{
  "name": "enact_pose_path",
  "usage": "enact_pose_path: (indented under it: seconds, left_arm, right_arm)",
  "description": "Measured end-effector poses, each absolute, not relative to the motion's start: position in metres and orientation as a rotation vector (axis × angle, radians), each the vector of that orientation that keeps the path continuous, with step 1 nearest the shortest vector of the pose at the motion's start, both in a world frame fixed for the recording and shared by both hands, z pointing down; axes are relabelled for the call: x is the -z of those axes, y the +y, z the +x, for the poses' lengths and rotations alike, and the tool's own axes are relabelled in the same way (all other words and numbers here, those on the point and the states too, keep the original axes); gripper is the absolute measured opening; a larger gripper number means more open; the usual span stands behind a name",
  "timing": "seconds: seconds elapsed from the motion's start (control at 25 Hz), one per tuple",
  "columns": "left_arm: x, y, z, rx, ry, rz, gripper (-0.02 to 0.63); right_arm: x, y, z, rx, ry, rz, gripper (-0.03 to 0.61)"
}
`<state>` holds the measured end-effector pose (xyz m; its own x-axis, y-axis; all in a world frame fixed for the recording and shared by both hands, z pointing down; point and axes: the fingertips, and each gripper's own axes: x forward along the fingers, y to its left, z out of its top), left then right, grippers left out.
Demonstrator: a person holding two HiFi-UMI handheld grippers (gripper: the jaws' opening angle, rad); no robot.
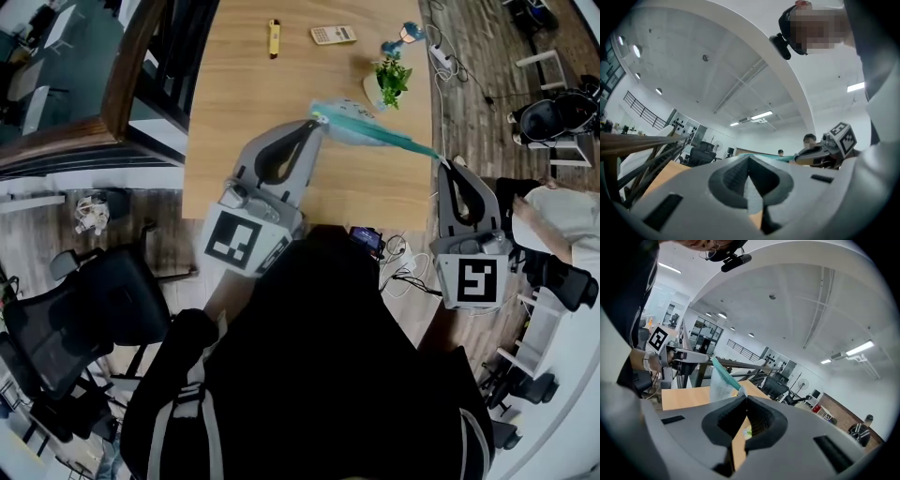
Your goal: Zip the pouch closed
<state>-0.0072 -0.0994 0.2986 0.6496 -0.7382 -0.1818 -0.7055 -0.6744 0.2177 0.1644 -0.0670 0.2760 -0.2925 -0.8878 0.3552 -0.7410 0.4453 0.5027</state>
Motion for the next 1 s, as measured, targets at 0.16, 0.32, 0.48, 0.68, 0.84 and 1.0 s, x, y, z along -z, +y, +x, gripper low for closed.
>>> enact_pose_path:
  seconds: [0.16, 0.32, 0.48, 0.68, 0.84, 1.0]
  left_arm:
    - [-0.298, -0.100, -0.009, 0.395, -1.203, 2.734, 0.000]
    - [-0.299, -0.099, -0.009, 0.398, -1.206, 2.728, 0.000]
    - [-0.299, -0.099, -0.011, 0.397, -1.207, 2.724, 0.000]
    - [-0.299, -0.099, -0.011, 0.392, -1.208, 2.726, 0.000]
    - [-0.298, -0.098, -0.014, 0.385, -1.230, 2.731, 0.000]
    - [-0.294, -0.102, -0.021, 0.375, -1.279, 2.730, 0.000]
  right_arm:
    - [-0.274, -0.068, 0.162, 0.337, -2.111, 1.359, 0.015]
    - [-0.276, -0.066, 0.162, 0.344, -2.110, 1.353, 0.015]
    - [-0.276, -0.066, 0.160, 0.340, -2.113, 1.357, 0.015]
    - [-0.275, -0.065, 0.158, 0.349, -2.126, 1.366, 0.015]
    - [-0.275, -0.065, 0.159, 0.326, -2.158, 1.413, 0.017]
    - [-0.273, -0.065, 0.169, 0.306, -2.152, 1.487, 0.015]
